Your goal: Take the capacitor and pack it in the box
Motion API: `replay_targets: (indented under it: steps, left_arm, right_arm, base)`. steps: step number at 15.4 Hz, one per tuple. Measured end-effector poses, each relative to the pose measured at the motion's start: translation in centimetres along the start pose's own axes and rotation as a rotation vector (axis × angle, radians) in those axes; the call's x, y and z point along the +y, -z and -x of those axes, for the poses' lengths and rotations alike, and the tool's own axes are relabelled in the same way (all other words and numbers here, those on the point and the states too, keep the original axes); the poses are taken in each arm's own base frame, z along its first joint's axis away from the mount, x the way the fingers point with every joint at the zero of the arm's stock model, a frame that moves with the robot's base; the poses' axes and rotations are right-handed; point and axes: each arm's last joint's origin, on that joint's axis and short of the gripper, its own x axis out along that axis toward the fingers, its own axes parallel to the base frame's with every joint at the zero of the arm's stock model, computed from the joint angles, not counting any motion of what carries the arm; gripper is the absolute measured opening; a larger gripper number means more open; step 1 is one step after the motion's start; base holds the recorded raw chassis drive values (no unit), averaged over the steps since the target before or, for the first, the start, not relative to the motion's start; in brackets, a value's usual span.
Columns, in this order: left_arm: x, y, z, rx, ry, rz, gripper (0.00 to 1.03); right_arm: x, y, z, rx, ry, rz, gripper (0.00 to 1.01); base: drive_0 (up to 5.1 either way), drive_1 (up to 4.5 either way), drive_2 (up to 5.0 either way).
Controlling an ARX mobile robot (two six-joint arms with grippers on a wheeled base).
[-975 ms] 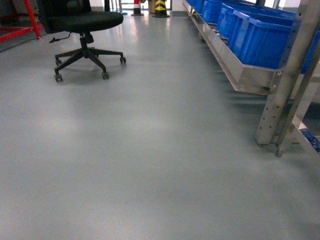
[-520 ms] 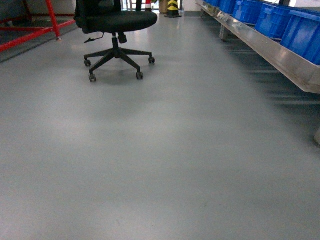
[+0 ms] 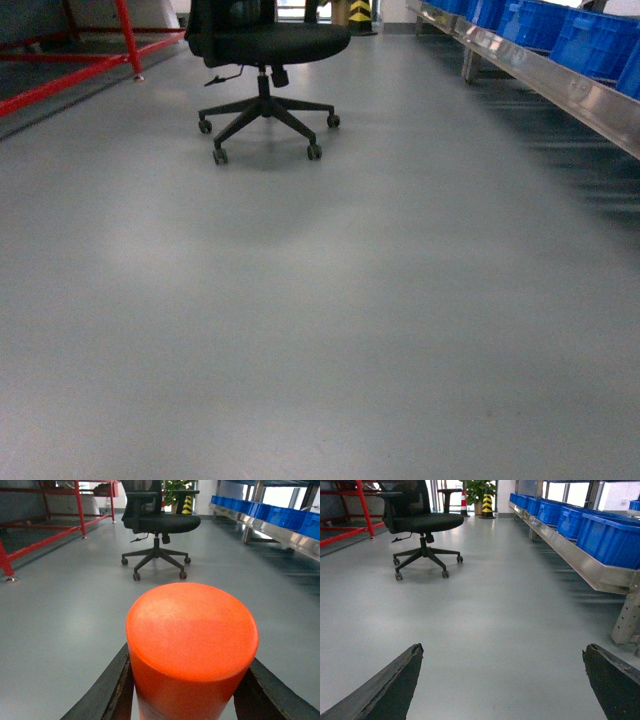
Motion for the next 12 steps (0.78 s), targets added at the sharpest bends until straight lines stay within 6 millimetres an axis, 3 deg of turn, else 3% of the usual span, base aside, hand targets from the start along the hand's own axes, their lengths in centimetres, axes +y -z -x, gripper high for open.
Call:
replay_targets:
  steps: [12]
  left_arm:
    - [0.0,0.02,0.0,0.002,0.0,0.0,0.44]
  right_arm:
    - [0.0,-0.03,0.0,-0.003,0.0,0.0,0.98]
  base:
    - [-4.9,3.23,1.6]
